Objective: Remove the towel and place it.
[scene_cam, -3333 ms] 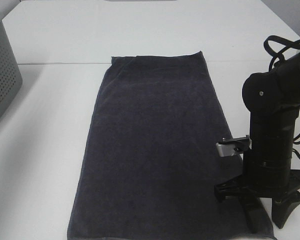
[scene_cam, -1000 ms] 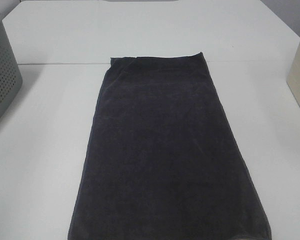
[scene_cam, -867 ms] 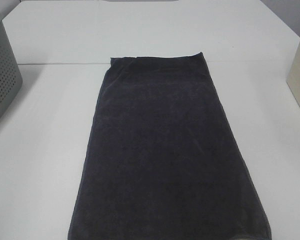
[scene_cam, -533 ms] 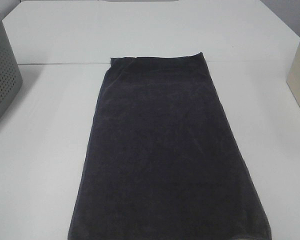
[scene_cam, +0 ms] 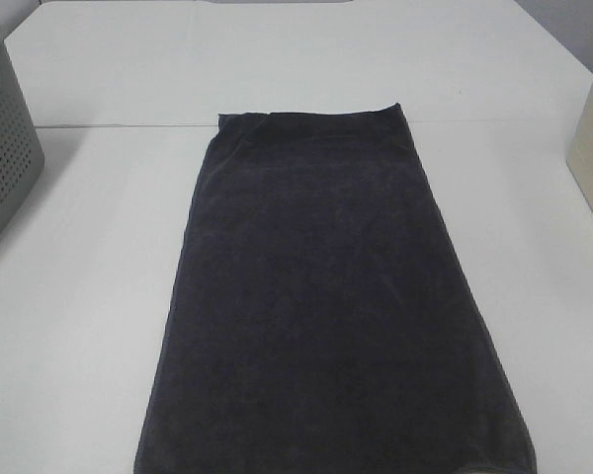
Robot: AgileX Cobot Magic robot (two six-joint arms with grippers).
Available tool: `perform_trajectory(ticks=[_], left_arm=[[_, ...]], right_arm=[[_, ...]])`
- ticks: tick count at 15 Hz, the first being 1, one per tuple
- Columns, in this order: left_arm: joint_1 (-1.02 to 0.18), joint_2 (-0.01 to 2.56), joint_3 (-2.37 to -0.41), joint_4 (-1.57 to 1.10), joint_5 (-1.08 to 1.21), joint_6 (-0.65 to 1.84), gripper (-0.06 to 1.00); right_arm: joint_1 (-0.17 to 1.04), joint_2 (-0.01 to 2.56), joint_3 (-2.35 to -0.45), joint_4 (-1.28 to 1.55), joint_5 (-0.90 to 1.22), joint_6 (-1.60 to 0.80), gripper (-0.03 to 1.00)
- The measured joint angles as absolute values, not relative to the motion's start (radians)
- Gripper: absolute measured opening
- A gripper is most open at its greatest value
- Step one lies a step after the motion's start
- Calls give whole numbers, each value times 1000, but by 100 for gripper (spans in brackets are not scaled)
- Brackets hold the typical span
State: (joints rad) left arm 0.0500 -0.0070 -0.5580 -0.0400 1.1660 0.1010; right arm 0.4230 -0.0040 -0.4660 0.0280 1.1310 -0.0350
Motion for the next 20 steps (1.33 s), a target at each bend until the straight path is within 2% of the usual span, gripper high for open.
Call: perform_trajectory(ticks=[2,9,11,12,15,17,20], left_arm=[[50,-7,-537,-84,1095,108,88],[43,-7,-523,-91,1093,109,88],[70,-7,-523,-92,1093,109,88],[113,-7,-523,-93,1093,109,88],[216,-7,-523,-93,1093,109,88],[226,-7,-523,-94,1093,109,88],[226,-7,-523,-94,1093,109,88]], right_arm=[[423,-4,-455,28,1114,-36,56],[419,-4,-455,28,1113,-37,56],[313,-4,-455,28,1113,-37,56],[209,-4,-455,28,1113,-37,56],[56,-4,-455,28,1113,-37,56],[11,-4,-455,28,1113,-37,56],[8,-4,-455,28,1113,-37,56]])
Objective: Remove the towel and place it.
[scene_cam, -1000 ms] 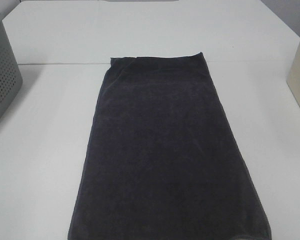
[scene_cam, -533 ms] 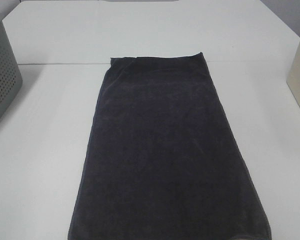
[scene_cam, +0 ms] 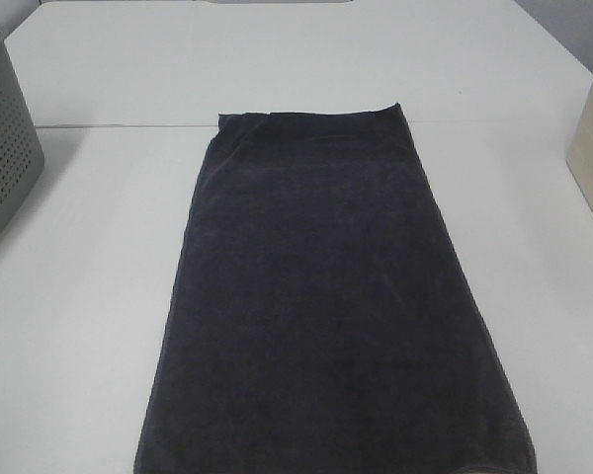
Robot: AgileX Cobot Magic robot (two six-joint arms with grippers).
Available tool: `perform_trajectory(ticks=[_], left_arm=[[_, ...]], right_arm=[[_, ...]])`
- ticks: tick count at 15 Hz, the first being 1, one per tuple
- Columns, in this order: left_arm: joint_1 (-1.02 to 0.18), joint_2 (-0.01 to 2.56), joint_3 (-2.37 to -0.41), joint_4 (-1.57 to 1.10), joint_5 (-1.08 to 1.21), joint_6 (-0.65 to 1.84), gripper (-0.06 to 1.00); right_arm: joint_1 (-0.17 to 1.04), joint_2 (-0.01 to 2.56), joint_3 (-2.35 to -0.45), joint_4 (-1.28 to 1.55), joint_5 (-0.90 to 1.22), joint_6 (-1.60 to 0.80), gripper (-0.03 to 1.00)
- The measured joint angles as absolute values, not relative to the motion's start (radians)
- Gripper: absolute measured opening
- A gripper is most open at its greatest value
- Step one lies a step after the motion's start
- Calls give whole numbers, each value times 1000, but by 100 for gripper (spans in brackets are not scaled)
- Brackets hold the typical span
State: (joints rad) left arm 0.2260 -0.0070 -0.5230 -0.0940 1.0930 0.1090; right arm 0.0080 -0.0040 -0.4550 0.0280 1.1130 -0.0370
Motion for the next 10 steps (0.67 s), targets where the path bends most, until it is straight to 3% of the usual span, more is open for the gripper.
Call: perform_trajectory(ticks=[10], left_arm=[[223,-7,-523,-94,1093,109,88]], right_arm=[[8,-4,-455,28,1113,-37,56]])
